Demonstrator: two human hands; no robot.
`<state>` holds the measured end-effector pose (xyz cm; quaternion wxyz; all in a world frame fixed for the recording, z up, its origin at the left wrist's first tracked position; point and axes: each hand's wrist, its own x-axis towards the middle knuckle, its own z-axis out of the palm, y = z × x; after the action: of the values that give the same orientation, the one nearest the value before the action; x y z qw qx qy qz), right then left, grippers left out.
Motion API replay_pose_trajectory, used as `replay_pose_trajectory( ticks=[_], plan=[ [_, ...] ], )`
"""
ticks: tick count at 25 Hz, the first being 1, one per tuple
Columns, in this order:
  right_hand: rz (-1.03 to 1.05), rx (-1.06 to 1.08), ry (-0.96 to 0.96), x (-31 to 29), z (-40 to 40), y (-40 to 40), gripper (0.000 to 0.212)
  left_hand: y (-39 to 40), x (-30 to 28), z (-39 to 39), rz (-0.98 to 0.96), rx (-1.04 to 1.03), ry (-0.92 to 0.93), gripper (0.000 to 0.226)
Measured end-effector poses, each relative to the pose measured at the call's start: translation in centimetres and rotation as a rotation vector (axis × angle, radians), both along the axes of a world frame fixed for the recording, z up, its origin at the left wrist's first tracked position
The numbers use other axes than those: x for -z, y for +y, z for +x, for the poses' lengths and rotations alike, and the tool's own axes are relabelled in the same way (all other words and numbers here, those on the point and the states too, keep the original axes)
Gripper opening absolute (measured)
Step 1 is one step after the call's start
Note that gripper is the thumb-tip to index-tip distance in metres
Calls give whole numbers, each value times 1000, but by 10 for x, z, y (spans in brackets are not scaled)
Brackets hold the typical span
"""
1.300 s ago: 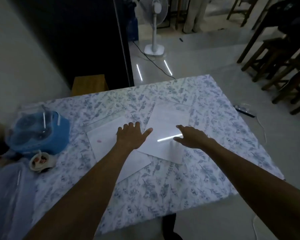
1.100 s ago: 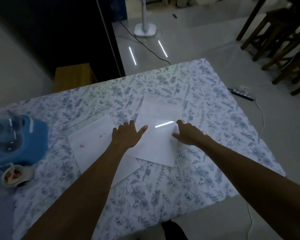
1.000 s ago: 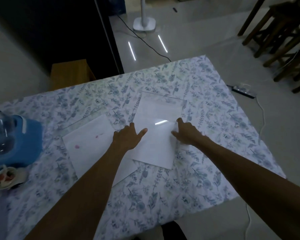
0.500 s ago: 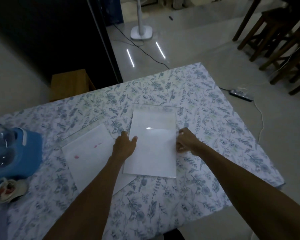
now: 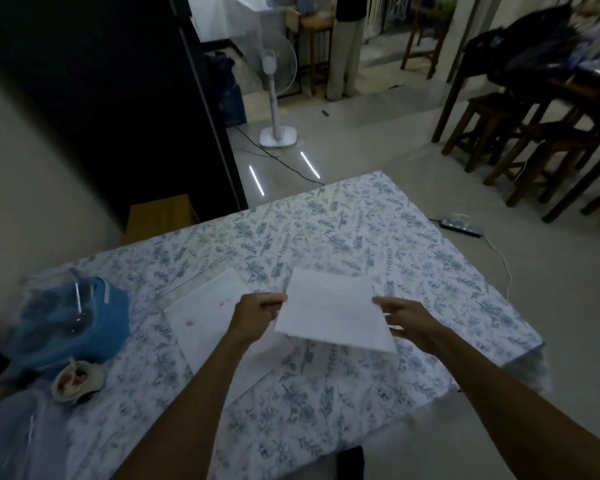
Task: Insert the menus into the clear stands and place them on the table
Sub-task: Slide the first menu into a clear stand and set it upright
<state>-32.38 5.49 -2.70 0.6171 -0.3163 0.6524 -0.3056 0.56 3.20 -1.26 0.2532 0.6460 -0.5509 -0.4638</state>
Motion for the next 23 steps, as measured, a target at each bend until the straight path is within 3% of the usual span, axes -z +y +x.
replay_pose_trajectory(
  ticks=[3,5,11,18,23],
  plan=[
    [-100,14,63,-25,-7,15,22,14,-21,-2,-101,44,69,24],
    [-145,-17,117,-38,-9,20,23,17,-31,-4,-179,65,29,10],
    [-183,-46,262,-56,-2,21,20,12,-48,-18,-287,56,-128,15],
    [-190,-86,461,-38,-1,-18,22,-12,-42,-40,-240,-38,-134,13],
    [-226,-250,642,-4,-2,-49,32,-38,0,-50,-76,11,-184,38]
  ],
)
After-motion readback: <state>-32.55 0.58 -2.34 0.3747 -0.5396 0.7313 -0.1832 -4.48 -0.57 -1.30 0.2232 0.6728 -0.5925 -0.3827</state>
